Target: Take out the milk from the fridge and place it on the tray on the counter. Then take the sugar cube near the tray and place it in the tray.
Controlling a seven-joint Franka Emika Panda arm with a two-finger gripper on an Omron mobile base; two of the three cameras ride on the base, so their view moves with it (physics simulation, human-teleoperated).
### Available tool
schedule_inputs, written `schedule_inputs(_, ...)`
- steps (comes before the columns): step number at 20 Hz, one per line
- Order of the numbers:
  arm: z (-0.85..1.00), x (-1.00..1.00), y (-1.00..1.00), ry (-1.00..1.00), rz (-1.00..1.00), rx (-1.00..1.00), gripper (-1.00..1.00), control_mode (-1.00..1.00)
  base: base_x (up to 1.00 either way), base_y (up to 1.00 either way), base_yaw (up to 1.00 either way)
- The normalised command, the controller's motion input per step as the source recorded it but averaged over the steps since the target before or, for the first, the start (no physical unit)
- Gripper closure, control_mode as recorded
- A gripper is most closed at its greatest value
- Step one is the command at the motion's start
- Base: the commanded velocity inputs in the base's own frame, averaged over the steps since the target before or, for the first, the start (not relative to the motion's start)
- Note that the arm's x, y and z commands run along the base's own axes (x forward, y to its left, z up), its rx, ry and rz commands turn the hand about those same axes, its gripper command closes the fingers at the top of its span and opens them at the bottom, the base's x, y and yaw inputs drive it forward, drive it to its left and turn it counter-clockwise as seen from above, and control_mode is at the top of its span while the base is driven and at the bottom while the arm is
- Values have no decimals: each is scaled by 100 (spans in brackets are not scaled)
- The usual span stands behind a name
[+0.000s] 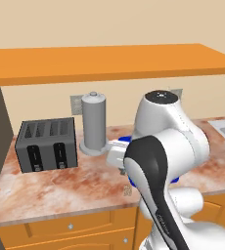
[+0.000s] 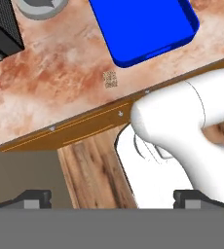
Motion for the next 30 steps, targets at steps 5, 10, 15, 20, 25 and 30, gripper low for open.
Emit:
schedule_inputs(5,-50,19,0,0,16,-5,-100,-100,0,0,0)
schedule_inputs(10,-52,39,0,3,15,-1,-100,-100,0,0,0)
schedule_inputs(15,-50,51,0,10,7,-3,-100,-100,0,0,0)
schedule_inputs(20,-31,52,0,7,0,-2,-100,-100,0,0,0)
schedule_inputs(25,-23,34,0,11,0,0,-100,-100,0,0,0)
schedule_inputs(30,-30,2,0,11,-2,0,-100,-100,0,0,0)
